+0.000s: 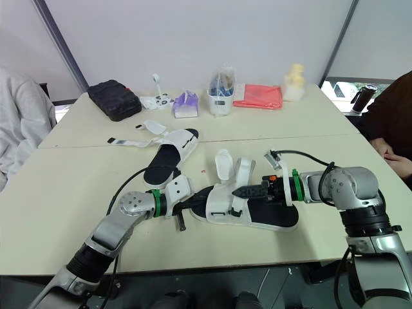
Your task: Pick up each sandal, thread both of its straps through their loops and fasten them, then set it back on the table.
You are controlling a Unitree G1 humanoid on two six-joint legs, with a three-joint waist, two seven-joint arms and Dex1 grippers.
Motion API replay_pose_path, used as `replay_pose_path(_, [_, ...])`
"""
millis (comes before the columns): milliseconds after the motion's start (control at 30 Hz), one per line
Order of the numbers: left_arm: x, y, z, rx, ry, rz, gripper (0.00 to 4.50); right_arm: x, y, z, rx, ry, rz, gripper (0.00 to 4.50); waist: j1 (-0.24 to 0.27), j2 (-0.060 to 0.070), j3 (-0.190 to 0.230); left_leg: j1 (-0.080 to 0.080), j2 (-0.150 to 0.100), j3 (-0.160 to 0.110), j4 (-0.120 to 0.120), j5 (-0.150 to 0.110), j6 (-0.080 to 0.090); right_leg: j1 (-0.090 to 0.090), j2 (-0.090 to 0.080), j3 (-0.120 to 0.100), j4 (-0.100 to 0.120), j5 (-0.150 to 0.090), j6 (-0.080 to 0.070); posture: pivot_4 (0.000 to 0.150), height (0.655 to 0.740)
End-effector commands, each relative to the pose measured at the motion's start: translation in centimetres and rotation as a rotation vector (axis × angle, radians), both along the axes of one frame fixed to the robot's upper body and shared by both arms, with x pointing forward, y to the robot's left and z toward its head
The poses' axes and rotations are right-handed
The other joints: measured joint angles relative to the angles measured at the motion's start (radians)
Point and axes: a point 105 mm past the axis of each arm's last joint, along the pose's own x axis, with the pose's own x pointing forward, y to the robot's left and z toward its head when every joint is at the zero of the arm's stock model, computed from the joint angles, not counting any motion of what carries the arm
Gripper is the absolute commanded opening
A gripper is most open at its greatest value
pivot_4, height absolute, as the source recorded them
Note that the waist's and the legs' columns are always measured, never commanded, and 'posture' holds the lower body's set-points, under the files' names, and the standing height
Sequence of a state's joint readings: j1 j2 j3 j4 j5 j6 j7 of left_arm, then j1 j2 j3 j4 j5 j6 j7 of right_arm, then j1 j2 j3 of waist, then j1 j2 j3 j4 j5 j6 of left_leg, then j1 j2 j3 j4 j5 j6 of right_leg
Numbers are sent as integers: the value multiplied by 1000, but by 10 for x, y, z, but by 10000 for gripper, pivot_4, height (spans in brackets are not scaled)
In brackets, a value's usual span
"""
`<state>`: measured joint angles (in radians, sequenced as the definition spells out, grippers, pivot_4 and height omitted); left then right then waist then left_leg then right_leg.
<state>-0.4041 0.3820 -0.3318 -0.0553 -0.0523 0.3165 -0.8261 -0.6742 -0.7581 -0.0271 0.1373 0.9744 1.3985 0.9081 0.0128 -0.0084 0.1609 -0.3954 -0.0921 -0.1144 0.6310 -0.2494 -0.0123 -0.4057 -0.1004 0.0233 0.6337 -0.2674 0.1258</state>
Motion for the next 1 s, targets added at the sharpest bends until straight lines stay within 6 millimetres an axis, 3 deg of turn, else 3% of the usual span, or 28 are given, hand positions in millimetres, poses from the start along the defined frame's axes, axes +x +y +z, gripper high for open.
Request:
replay_pose_path(33, [-2, -2, 3, 0, -23, -12, 0, 1, 0, 14, 39, -36, 0, 305, 0, 0, 0, 0, 0, 0, 0, 0, 0, 0, 0, 0, 0, 0, 0, 1500, 7400])
replay_pose_path(567, [-3, 0, 0, 7, -21, 0, 0, -11, 3, -14, -34, 30, 37, 305, 0, 0, 0, 0, 0, 0, 0, 0, 0, 0, 0, 0, 0, 0, 0, 1500, 7400])
replay_pose_path(767, [-3, 1, -1, 7, -19, 7, 0, -14, -5, -39, -266, -166, 111, 305, 0, 0, 0, 0, 0, 0, 0, 0, 0, 0, 0, 0, -1, 0, 0, 1500, 7400])
replay_pose_path(1000, [-4, 1, -3, -8, 7, 11, 0, -14, 4, -24, -222, -291, 166, 305, -1, 0, 0, 0, 0, 0, 0, 0, 0, 0, 0, -1, -1, 0, 0, 1500, 7400])
